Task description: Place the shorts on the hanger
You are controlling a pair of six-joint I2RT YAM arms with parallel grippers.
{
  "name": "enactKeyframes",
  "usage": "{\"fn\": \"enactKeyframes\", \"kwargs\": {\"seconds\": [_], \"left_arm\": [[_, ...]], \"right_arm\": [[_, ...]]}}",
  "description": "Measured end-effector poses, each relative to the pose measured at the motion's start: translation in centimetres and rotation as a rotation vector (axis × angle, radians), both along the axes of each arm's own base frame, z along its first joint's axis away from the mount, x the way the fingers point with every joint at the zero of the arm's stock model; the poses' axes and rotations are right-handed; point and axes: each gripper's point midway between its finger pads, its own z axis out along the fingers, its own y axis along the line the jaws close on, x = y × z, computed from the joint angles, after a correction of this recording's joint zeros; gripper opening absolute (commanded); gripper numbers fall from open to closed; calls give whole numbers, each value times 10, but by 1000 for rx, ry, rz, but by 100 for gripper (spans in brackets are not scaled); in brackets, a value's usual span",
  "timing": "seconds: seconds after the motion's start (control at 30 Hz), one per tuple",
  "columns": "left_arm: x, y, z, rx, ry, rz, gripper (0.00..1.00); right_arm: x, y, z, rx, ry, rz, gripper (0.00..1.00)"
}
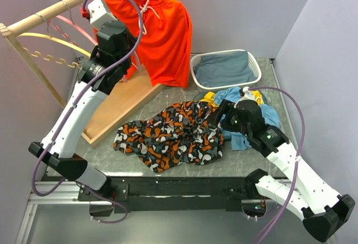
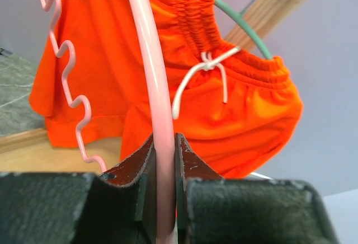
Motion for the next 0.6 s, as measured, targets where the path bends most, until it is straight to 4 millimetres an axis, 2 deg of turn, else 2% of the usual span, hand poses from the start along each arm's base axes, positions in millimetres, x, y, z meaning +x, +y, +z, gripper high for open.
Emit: {"fn": "enactKeyframes", "kwargs": {"seconds": [0.13, 0.37, 0.47, 0.6], "left_arm": [[-7, -11, -2, -3, -5, -18, 1], [-21, -43, -29, 25, 42, -69, 1], [-33, -60, -36, 34, 56, -97, 1], [-58, -79, -50, 50, 75, -140, 1]], "right_arm": [[1, 0, 1, 3, -4, 0, 77], [1, 0, 2, 4, -7, 0, 77], [0, 0, 1, 4, -7, 0, 77], [-1, -1, -3, 2, -3, 0, 77]]}}
